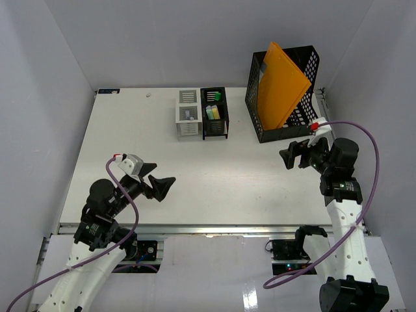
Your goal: Organize the desk
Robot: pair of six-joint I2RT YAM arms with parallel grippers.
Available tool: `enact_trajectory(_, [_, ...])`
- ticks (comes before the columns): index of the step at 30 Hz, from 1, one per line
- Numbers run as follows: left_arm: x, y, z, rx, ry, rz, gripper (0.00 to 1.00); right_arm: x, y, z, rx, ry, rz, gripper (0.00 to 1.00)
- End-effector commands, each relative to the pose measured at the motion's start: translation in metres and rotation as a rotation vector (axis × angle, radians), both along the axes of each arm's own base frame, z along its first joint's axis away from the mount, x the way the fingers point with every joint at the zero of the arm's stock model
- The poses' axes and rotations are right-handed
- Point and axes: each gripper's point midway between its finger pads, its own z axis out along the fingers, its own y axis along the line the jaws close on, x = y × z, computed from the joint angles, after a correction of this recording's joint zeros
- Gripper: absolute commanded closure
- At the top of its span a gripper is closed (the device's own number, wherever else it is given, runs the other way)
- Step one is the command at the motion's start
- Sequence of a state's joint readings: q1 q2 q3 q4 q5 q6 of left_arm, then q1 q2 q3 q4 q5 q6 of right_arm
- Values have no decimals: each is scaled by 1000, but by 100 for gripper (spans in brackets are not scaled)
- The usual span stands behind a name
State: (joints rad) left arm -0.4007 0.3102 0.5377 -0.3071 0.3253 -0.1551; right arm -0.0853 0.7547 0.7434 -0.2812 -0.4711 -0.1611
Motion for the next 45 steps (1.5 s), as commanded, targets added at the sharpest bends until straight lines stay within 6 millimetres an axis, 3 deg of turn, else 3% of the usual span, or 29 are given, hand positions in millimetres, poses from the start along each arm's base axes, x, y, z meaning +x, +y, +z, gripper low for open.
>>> enact_trajectory(1, [-2,-5,-4,13,8,-40,2,-10,-14,-37,25,111,-118,10])
enact_trajectory(6, [-2,-8,-9,20,28,-50,2,-11,-32,-51,17,101,-245,10])
enact_trajectory(15, [1,-9,-16,32,61,-50,2,-13,-49,-53,40,68,-352,10])
enact_trajectory(45, [3,-7,-18,32,69,-38,2,-16,-57,-43,53,27,-373,10])
